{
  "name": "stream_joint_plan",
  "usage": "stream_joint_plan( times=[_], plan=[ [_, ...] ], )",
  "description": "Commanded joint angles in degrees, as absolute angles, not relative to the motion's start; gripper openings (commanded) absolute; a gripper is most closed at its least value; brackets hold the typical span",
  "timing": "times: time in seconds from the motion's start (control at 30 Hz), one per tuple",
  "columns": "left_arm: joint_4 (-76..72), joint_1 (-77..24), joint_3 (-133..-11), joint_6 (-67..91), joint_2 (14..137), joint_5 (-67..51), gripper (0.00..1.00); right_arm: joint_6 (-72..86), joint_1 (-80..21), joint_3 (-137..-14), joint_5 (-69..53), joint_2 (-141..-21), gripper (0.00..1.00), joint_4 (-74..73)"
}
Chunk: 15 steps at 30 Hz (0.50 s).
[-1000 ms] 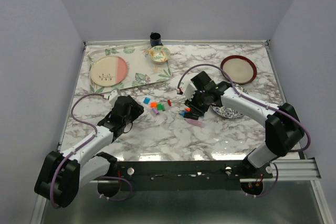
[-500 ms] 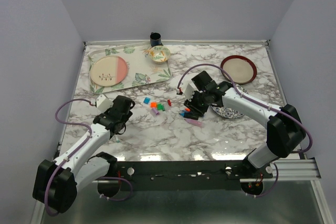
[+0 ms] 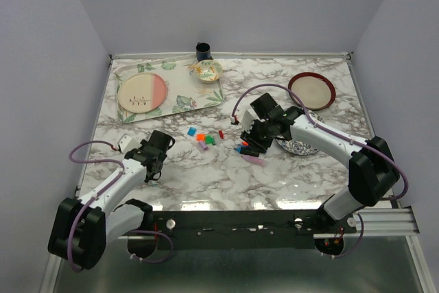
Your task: Open the pen caps
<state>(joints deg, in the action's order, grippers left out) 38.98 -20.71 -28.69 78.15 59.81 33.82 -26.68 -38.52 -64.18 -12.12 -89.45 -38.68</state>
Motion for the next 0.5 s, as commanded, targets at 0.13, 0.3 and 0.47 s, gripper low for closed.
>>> stream_joint_plan(
  times=[0.13, 0.3, 0.47],
  plan=[
    [36.57, -18.98, -25.84, 79.01, 60.38, 32.87, 0.71, -27.16, -38.32, -63.55, -13.01, -89.12, 0.45, -39.29],
    [34.37, -18.90, -25.40, 77.70, 61.87, 29.89, 0.63, -27.16, -38.32, -63.55, -13.01, -88.95, 0.45, -39.20],
    [29.98, -18.90, -25.14, 74.45, 64.59, 26.72, 0.47, -27.16, -38.41, -63.46, -13.10, -88.77, 0.45, -39.11]
  ],
)
